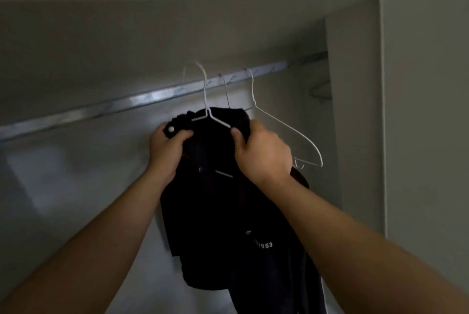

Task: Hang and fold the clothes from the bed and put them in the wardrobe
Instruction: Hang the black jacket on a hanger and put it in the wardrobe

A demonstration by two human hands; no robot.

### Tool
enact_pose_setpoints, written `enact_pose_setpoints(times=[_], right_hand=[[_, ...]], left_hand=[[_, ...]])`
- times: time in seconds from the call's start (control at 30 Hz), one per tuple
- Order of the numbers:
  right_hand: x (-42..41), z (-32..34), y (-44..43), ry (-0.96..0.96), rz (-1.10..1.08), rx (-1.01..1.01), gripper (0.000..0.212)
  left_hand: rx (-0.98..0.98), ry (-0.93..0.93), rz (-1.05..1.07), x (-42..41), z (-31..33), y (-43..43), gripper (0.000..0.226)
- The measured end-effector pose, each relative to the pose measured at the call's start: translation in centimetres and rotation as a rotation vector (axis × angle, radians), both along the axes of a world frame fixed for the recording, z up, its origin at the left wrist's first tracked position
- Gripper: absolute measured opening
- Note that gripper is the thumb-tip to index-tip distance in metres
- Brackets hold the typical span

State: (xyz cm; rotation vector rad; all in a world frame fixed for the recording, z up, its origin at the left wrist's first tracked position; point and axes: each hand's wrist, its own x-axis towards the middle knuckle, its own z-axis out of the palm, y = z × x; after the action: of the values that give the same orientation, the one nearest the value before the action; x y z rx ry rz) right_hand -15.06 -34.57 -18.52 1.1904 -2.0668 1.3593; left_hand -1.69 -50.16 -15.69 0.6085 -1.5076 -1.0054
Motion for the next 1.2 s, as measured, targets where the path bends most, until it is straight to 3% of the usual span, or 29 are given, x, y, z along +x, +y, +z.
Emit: enact_pose_setpoints(times=[0.1, 0.23, 0.37, 0.63, 0.87, 1.0, 1.13, 1.2], right_hand=[[-0.9, 0.8, -0.9, -0.009, -0.002, -0.054, 0.033], [-1.4, 1.0, -1.8, -0.016, 0.051, -0.044, 0.032], [-0.2, 1.7, -3.3, 0.059, 0.057, 0.010, 0.032], [1.6, 3.8, -5.4, 0.029, 0.082, 0.070, 0.038], [2.3, 1.9, -7.7, 0.023, 0.108, 0.189, 0.038], [1.9, 0.6, -7.8, 0.112, 0.137, 0.187, 0.043], [1.0, 0.4, -7.1, 0.189, 0.101, 0.262, 0.068], [0.1, 0.7, -6.6, 0.233, 0.047, 0.254, 0.069]], left_hand=[[-0.095, 0.038, -0.057, -0.8, 0.0, 0.2, 0.024], [-0.025, 0.013, -0.195, -1.0, -1.6, 0.2, 0.041], [0.063, 0.075, -0.191, 0.7, -2.1, -0.4, 0.030], [0.174, 0.122, -0.282, 4.3, -1.1, -2.5, 0.027], [0.199, -0.008, -0.104, 4.7, -3.9, -3.9, 0.026], [-0.001, -0.125, 0.105, 4.9, -5.1, -4.5, 0.028], [-0.132, -0.207, 0.255, 4.9, -5.7, -4.4, 0.027], [-0.199, -0.290, 0.394, 4.9, -5.5, -4.6, 0.031]])
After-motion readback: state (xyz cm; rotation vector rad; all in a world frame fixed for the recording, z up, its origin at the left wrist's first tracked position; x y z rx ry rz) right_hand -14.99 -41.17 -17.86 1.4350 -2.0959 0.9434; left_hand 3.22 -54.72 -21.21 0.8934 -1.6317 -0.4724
